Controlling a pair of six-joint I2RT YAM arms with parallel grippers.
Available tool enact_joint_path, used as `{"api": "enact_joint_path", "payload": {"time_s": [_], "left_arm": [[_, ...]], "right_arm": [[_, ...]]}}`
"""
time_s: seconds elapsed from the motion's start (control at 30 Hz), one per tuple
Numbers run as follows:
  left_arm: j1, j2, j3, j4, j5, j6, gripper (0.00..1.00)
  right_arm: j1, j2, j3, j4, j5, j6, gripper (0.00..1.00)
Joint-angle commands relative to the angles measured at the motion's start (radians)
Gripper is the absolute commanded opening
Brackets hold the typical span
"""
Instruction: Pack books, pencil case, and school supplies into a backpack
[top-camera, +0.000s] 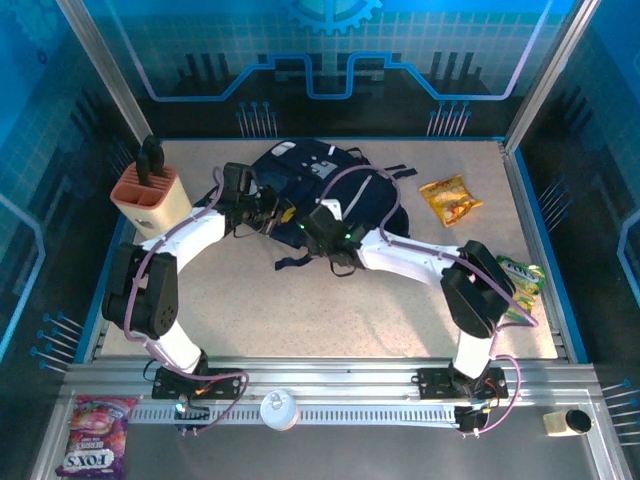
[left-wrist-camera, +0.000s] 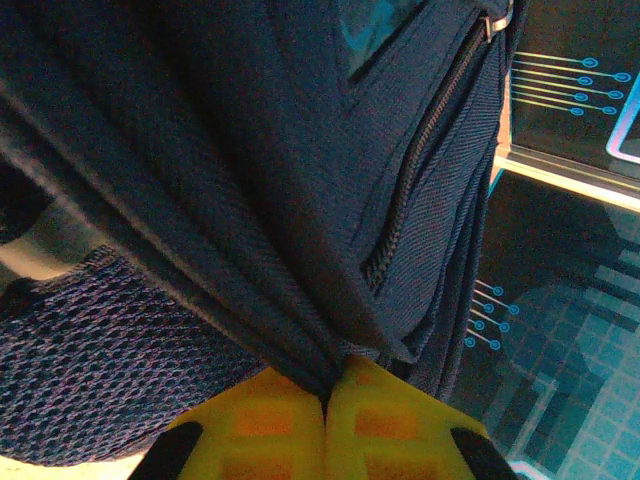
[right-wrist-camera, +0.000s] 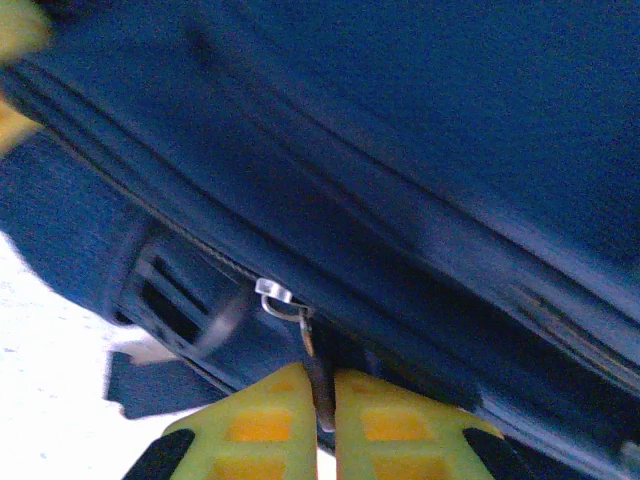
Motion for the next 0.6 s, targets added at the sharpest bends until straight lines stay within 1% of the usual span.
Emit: {"api": "enact_joint_path", "payload": {"time_s": [0.0,0.1,0.27,0.47,0.57], "left_arm": [[0.035,-0.026,0.018,-0.005,0.034,0.032,0.0],[0.036,-0.025,0.016,-0.008,0.033,0.038,0.0],[0.036,-0.014,0.019,-0.006,0.059,0.041,0.0],[0.036,-0.016,0.018,-0.009,0.068,0.043,0.0],[0.036,-0.016,0.021,-0.015,0.069,0.047,0.0]], "right_arm": [[-0.037,-0.077,-0.103,-0.093,0.131,0.077,0.1],[-0.061,-0.092,-0.138,-0.072,0.097,0.078,0.1],[-0.078,-0.05,-0.098,0.033,-0.034,-0.028,0.15],[-0.083,-0.002,-0.047,0.046,-0.051,-0.059,0.22],[-0.085,0.011,-0.038,0.042,-0.046,-0.058,0.22]]}}
